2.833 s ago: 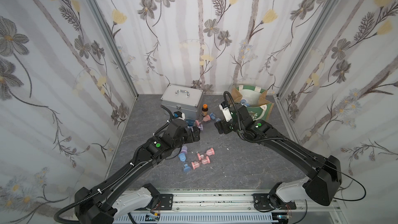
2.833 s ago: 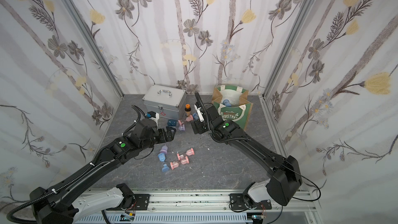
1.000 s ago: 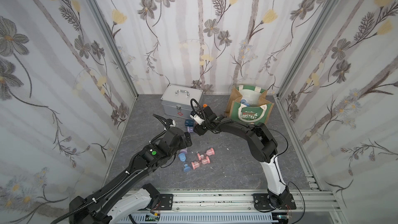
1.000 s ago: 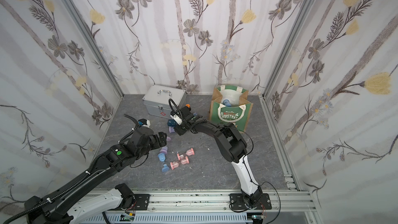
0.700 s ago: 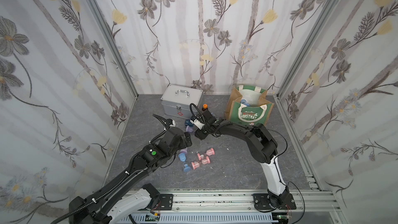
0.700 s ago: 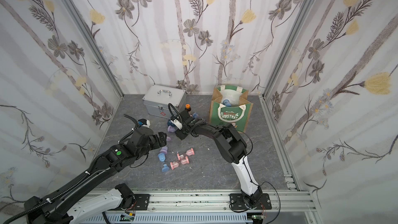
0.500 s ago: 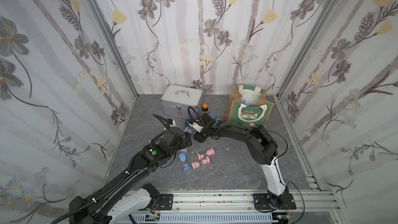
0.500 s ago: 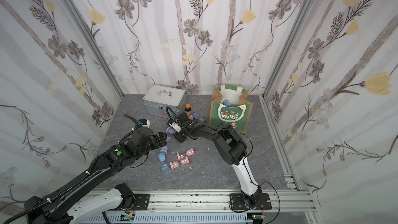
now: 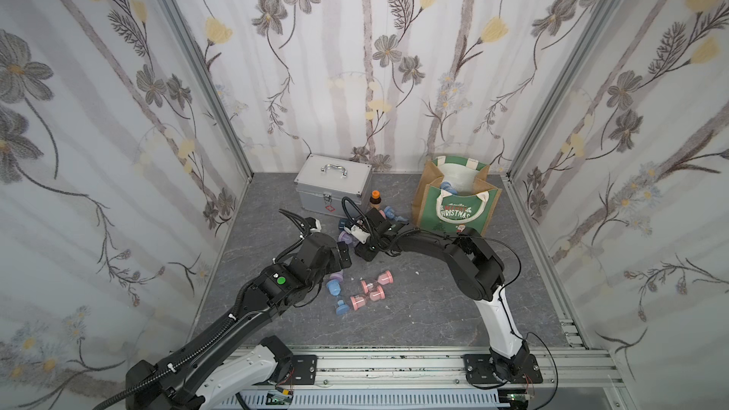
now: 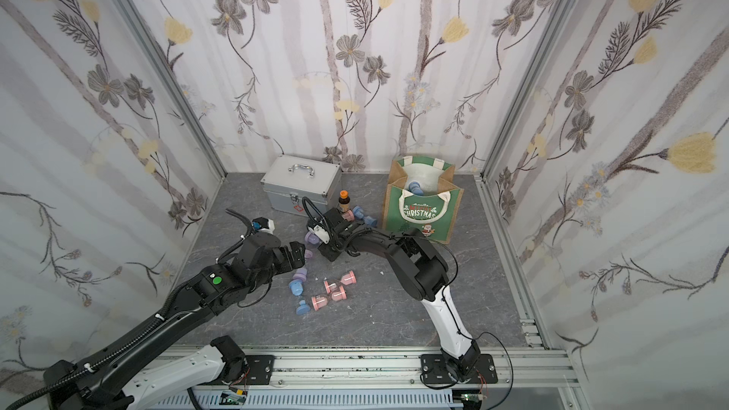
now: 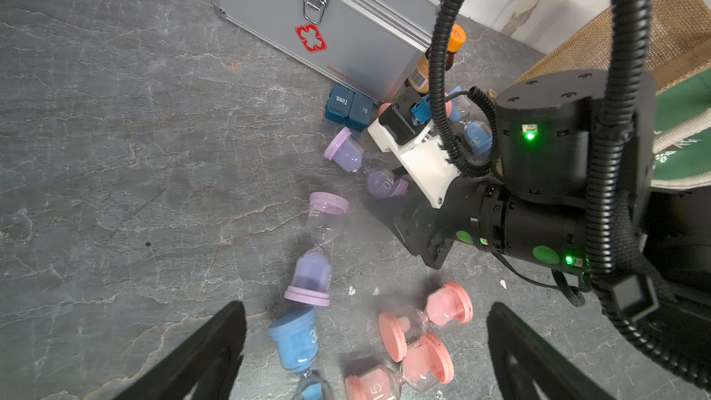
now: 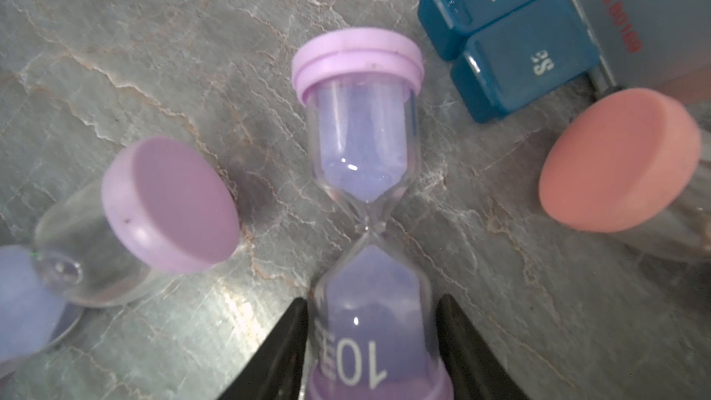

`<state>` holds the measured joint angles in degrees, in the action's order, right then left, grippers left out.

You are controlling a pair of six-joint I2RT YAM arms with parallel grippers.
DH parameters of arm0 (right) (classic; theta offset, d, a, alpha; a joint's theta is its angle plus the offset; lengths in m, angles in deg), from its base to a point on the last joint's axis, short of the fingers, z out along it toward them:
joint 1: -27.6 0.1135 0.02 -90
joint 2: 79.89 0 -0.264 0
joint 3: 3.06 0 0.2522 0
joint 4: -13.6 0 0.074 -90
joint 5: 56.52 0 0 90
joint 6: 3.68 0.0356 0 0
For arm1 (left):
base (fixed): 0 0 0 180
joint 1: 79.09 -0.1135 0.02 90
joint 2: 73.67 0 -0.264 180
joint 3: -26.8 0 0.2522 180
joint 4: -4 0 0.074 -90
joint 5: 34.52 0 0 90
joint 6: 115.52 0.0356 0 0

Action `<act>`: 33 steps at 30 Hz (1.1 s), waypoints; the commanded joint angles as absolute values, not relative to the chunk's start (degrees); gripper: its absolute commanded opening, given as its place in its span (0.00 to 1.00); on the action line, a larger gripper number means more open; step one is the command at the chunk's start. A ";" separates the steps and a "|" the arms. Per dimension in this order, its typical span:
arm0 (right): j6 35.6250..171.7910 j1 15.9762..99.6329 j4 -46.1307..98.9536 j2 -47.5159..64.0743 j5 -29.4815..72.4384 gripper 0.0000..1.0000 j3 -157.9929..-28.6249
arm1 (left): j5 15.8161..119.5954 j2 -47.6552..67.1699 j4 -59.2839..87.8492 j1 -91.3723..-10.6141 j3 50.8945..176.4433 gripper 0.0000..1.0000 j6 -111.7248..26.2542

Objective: Put the hourglass into the canvas bag
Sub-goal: Pick up the hourglass from the center of the board.

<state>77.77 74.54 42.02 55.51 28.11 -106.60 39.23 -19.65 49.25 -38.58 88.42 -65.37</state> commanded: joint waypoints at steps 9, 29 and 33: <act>79.57 74.76 40.12 52.07 30.10 0.36 -104.14 | 38.12 -20.05 48.65 -38.68 88.70 1.00 -65.68; 92.47 73.12 40.57 30.45 29.62 0.25 -95.22 | 41.56 -21.62 49.61 -38.67 93.83 1.00 -63.29; 95.64 72.45 43.37 24.48 30.83 0.24 -95.27 | 42.68 -20.80 48.93 -38.67 95.35 1.00 -62.52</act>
